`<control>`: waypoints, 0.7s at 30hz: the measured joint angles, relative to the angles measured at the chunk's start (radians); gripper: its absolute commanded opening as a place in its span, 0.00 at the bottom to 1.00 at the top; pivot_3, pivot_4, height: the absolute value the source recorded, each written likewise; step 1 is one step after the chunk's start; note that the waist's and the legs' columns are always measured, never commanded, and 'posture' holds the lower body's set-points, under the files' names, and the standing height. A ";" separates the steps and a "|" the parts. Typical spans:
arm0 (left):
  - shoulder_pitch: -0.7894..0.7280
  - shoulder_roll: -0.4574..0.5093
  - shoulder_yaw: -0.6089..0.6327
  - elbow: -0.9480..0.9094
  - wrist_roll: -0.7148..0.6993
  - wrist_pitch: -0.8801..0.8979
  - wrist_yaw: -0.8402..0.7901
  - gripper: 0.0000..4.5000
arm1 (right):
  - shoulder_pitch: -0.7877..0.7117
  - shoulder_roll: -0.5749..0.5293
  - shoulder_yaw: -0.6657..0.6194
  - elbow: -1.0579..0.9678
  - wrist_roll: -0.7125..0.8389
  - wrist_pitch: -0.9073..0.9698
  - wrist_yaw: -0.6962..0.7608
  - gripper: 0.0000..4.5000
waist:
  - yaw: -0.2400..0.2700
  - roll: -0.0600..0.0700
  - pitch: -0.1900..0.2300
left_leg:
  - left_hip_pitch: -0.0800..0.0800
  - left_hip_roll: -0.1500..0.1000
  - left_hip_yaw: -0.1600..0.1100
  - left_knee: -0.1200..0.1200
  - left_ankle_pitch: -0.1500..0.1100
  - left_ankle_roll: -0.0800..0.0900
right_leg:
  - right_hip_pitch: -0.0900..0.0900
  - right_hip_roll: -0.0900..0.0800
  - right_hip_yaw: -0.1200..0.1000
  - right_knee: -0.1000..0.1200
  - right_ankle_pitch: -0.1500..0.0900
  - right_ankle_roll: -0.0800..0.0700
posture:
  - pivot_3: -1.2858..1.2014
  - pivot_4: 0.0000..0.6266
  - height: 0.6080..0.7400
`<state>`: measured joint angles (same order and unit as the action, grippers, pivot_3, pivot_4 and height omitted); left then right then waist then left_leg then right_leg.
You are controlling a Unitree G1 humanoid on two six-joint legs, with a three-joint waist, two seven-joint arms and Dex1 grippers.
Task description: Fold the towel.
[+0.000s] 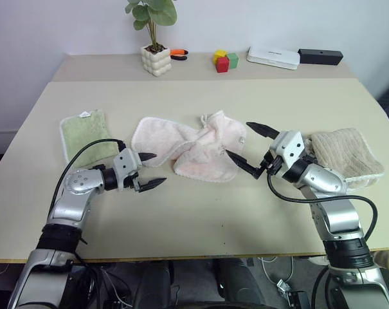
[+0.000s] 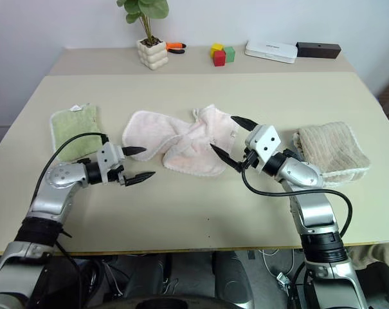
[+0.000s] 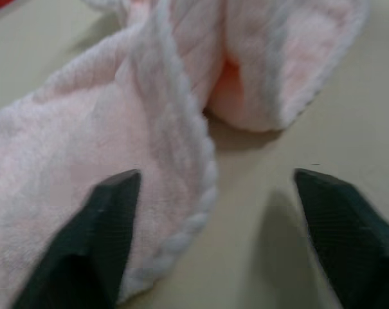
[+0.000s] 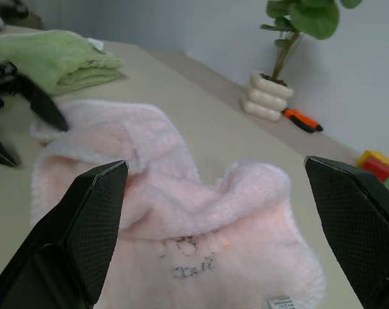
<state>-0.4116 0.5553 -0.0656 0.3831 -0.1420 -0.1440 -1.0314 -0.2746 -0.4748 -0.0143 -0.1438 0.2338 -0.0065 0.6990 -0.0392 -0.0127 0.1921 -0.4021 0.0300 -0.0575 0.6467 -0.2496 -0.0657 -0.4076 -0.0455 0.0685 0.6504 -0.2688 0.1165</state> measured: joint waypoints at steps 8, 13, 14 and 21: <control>-0.040 -0.024 0.001 0.055 0.024 0.000 0.051 0.01 | 0.040 0.007 0.000 -0.001 -0.015 -0.021 -0.026 1.00 | -0.002 0.000 0.000 | 0.000 0.000 0.000 0.000 0.000 0.000 | 0.000 0.000 0.000 0.001 0.000 0.000 | 0.52 0.24 1.00; -0.040 0.015 0.076 -0.001 -0.076 0.116 0.029 0.01 | 0.111 -0.154 0.083 0.001 -0.124 -0.073 0.086 1.00 | -0.003 0.000 0.000 | 0.000 0.000 0.000 0.000 0.000 0.000 | 0.000 0.000 0.000 0.000 0.000 0.000 | 0.52 0.24 1.00; -0.035 0.037 0.100 -0.034 -0.101 0.141 0.023 0.01 | 0.126 -0.199 0.109 0.007 -0.162 -0.082 0.116 1.00 | -0.002 0.000 0.000 | 0.000 0.000 0.000 0.000 0.000 0.000 | 0.000 0.000 0.000 0.000 0.000 0.000 | 0.52 0.24 1.00; 0.007 0.085 0.163 -0.201 -0.155 0.240 0.045 0.01 | 0.057 -0.219 0.168 0.041 -0.220 -0.111 0.188 1.00 | -0.005 0.000 0.000 | 0.002 0.000 0.000 0.000 0.000 0.000 | 0.001 0.000 0.000 0.000 0.000 0.000 | 0.52 0.24 1.00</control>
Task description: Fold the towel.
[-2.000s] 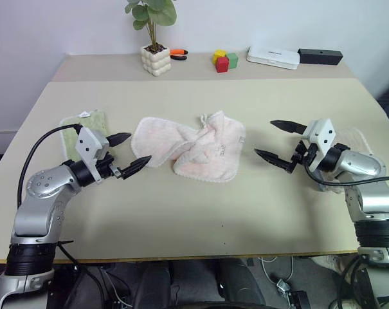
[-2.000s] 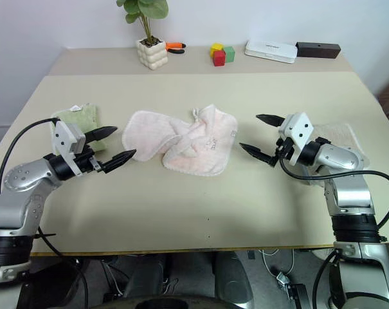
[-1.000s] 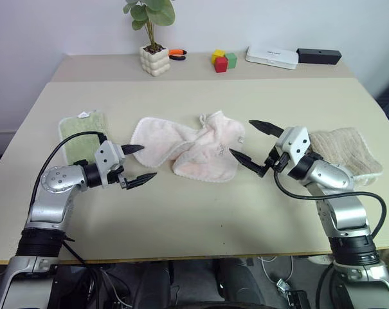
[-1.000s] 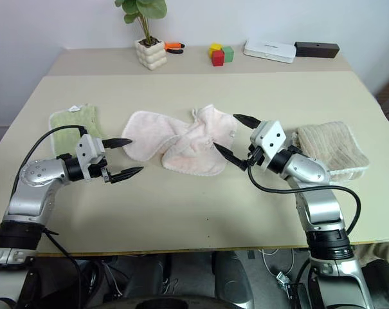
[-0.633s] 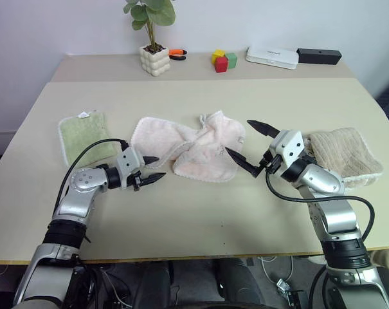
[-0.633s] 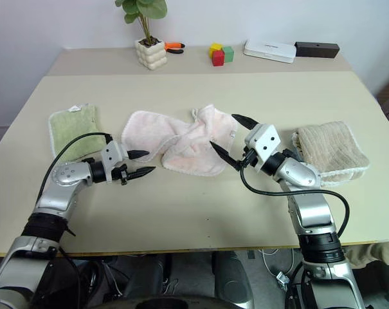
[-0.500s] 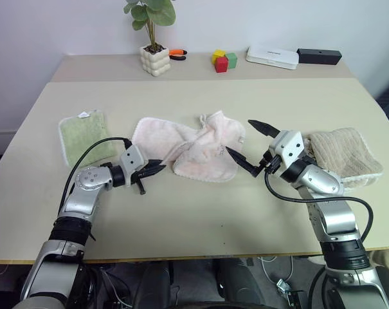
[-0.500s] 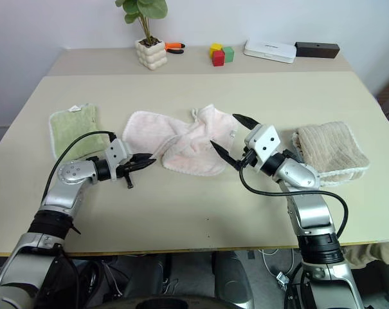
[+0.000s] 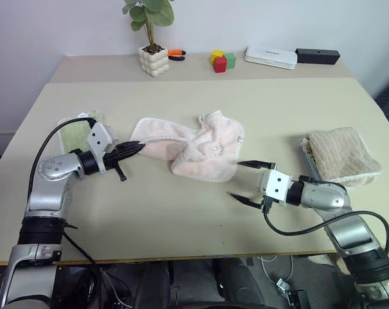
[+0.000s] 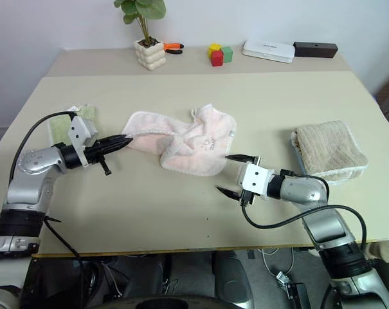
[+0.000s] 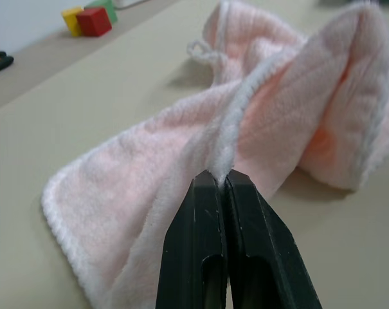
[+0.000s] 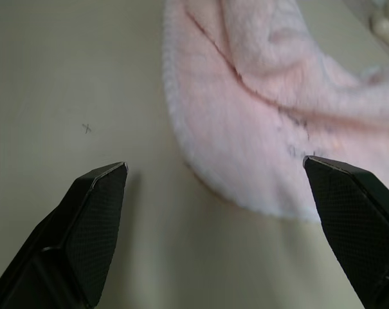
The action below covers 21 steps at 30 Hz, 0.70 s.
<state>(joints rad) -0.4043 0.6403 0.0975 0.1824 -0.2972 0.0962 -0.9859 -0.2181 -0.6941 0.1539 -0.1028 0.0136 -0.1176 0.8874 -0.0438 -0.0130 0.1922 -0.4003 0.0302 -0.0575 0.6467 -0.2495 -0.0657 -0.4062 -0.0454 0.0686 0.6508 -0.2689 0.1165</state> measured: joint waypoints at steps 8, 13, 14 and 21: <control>0.007 -0.016 0.009 -0.151 -0.022 0.082 0.076 0.00 | -0.197 0.073 0.142 0.241 -0.150 -0.118 -0.023 0.70 | -0.004 -0.002 -0.001 | 0.009 0.001 0.000 -0.002 0.000 0.000 | 0.007 0.001 0.000 0.000 0.000 -0.001 | 0.52 0.24 1.00; 0.037 0.002 0.018 -0.178 -0.033 0.097 0.082 0.00 | -0.267 0.110 0.167 0.348 -0.186 -0.115 -0.042 0.14 | -0.001 -0.002 -0.001 | 0.011 0.000 0.000 -0.001 0.000 0.000 | 0.011 0.000 0.000 -0.001 0.000 -0.001 | 0.52 0.24 1.00; 0.044 0.005 0.022 -0.178 -0.037 0.101 0.084 0.00 | -0.279 0.113 0.167 0.371 -0.196 -0.114 -0.054 0.01 | -0.001 -0.002 -0.001 | 0.011 0.000 0.000 -0.001 0.000 0.000 | 0.010 0.000 0.000 -0.001 0.000 -0.001 | 0.52 0.24 1.00; 0.082 0.038 0.050 -0.166 -0.042 0.091 0.071 0.00 | -0.296 0.052 0.130 0.399 -0.163 -0.106 -0.006 0.01 | 0.009 -0.002 0.000 | 0.009 0.000 0.000 -0.001 0.000 0.000 | 0.010 -0.001 0.000 -0.002 0.000 0.000 | 0.52 0.24 1.00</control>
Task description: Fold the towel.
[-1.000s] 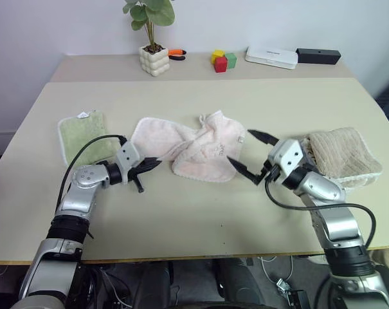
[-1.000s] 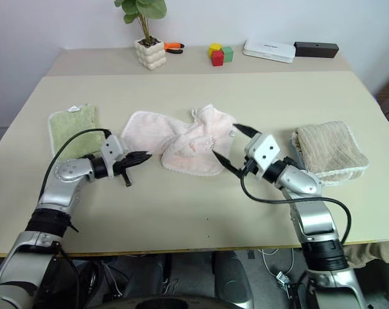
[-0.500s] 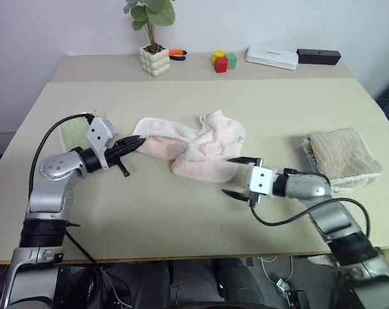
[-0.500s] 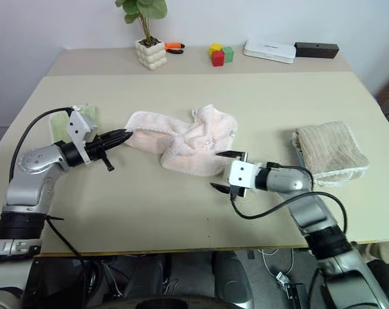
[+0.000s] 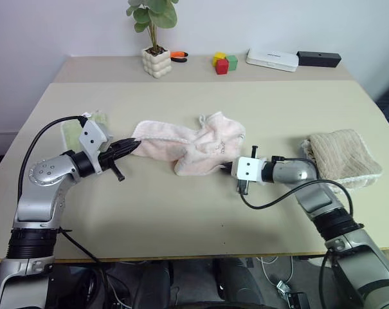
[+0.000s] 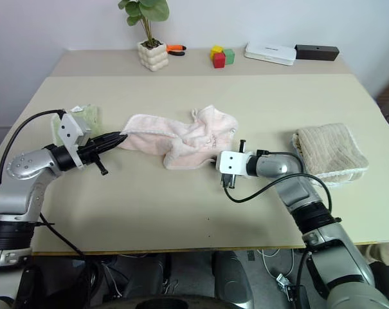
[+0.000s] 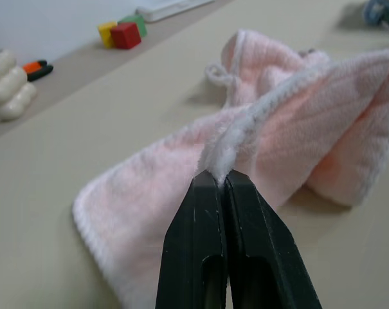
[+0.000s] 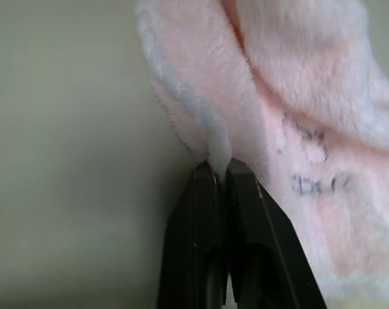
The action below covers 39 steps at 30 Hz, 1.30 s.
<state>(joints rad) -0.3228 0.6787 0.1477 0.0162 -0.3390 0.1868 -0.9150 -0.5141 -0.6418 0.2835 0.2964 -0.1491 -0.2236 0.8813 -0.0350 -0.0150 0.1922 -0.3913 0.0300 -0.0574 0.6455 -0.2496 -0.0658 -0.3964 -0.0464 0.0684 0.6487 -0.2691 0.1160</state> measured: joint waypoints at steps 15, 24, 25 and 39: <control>-1.049 -0.017 -0.098 1.245 0.419 -0.568 0.563 0.00 | -0.899 0.170 -0.068 0.940 -0.124 -0.175 -0.519 0.01 | -0.023 -0.002 0.004 | -0.030 -0.001 0.006 -0.015 0.005 -0.007 | -0.041 -0.003 0.000 0.002 0.002 -0.001 | 0.52 0.24 1.00; -0.986 0.071 -0.084 1.254 0.414 -0.752 0.312 0.00 | -0.769 0.061 -0.198 0.812 0.016 -0.351 -0.386 0.01 | -0.037 -0.002 0.004 | -0.031 -0.002 0.011 -0.015 0.006 -0.009 | -0.042 -0.005 0.000 0.000 0.002 -0.001 | 0.52 0.24 1.00; -0.945 0.074 -0.081 1.246 0.399 -0.768 0.246 0.00 | -0.704 0.046 -0.216 0.755 0.055 -0.356 -0.325 0.01 | -0.037 -0.002 0.004 | -0.029 -0.002 0.011 -0.014 0.006 -0.009 | -0.040 -0.005 0.000 0.001 0.002 -0.001 | 0.52 0.24 1.00; -0.298 0.220 -0.043 0.687 0.113 -0.547 -0.498 0.00 | 0.134 -0.254 -0.281 -0.169 0.360 0.074 0.173 0.01 | -0.033 0.000 0.005 | -0.015 0.001 0.010 0.001 0.004 -0.004 | -0.028 0.000 0.002 0.016 0.003 -0.002 | 0.52 0.24 1.00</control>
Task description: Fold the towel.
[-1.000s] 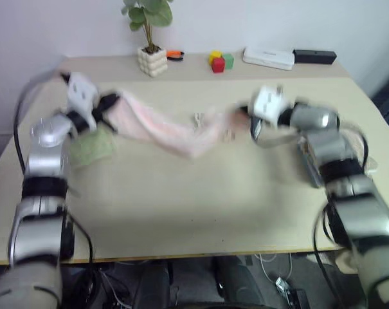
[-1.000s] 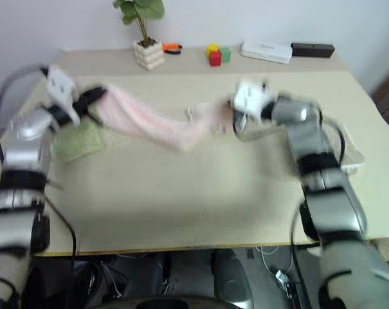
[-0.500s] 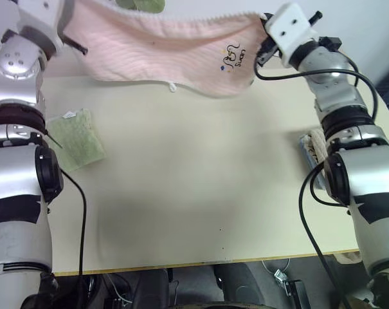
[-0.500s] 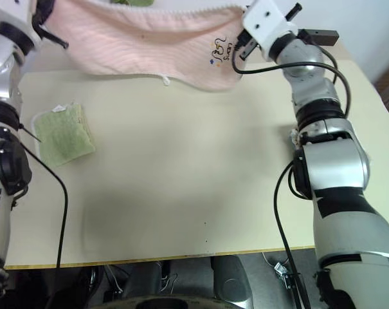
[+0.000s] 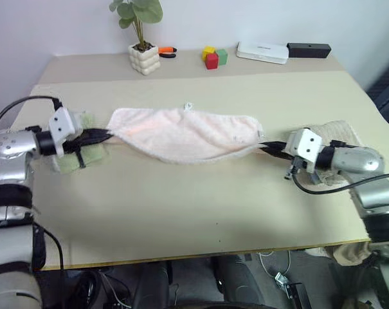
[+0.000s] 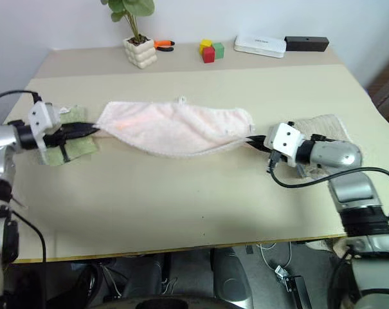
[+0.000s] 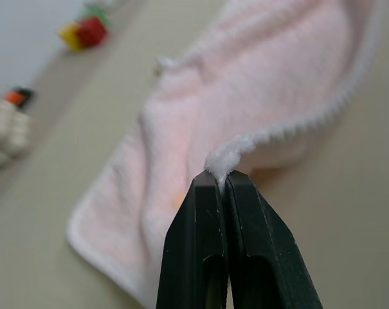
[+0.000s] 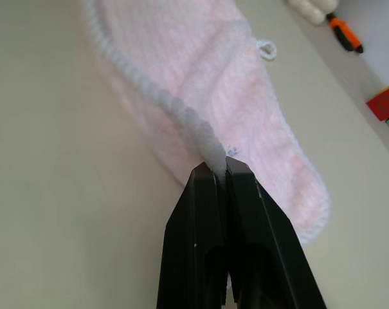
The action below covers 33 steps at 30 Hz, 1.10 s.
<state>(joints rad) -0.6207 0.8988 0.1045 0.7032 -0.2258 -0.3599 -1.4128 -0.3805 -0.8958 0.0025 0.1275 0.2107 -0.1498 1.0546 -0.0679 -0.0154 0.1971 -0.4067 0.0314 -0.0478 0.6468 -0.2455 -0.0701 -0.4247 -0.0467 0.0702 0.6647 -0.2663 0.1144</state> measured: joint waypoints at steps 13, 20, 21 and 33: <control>0.476 0.127 0.087 -0.554 -0.158 0.331 -0.063 0.00 | 0.255 -0.130 -0.098 -0.144 0.136 0.143 0.212 0.01 | 0.020 0.000 0.000 | 0.000 0.001 0.000 0.001 -0.001 0.002 | 0.001 0.000 0.000 0.000 0.000 0.000 | 0.52 0.24 1.00; 0.382 0.092 0.102 -0.474 -0.138 0.288 0.020 0.00 | 0.146 -0.131 -0.097 -0.080 0.124 0.167 0.215 0.01 | 0.024 0.000 0.000 | 0.000 0.000 0.001 0.002 -0.001 0.002 | 0.001 0.000 0.000 -0.001 0.000 0.000 | 0.52 0.24 1.00; 0.351 0.079 0.097 -0.456 -0.129 0.280 0.030 0.00 | 0.113 -0.120 -0.096 -0.061 0.116 0.158 0.209 0.01 | 0.024 0.000 0.000 | 0.001 0.000 0.001 0.002 -0.001 0.002 | 0.001 0.000 0.000 -0.001 0.000 0.000 | 0.52 0.24 1.00; -0.040 -0.125 0.006 -0.053 -0.030 0.186 0.146 0.00 | -0.249 0.081 0.010 0.398 -0.078 -0.069 0.090 0.01 | 0.024 -0.001 0.000 | 0.000 0.000 0.001 0.002 -0.002 0.003 | 0.001 0.000 0.000 -0.001 0.000 0.000 | 0.52 0.24 1.00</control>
<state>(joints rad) -0.6604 0.7741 0.1108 0.6500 -0.2556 -0.1737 -1.2665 -0.6293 -0.8151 0.0127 0.5253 0.1328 -0.2193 1.1442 -0.0442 -0.0160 0.1966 -0.4067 0.0312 -0.0464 0.6489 -0.2471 -0.0675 -0.4238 -0.0468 0.0705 0.6633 -0.2663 0.1143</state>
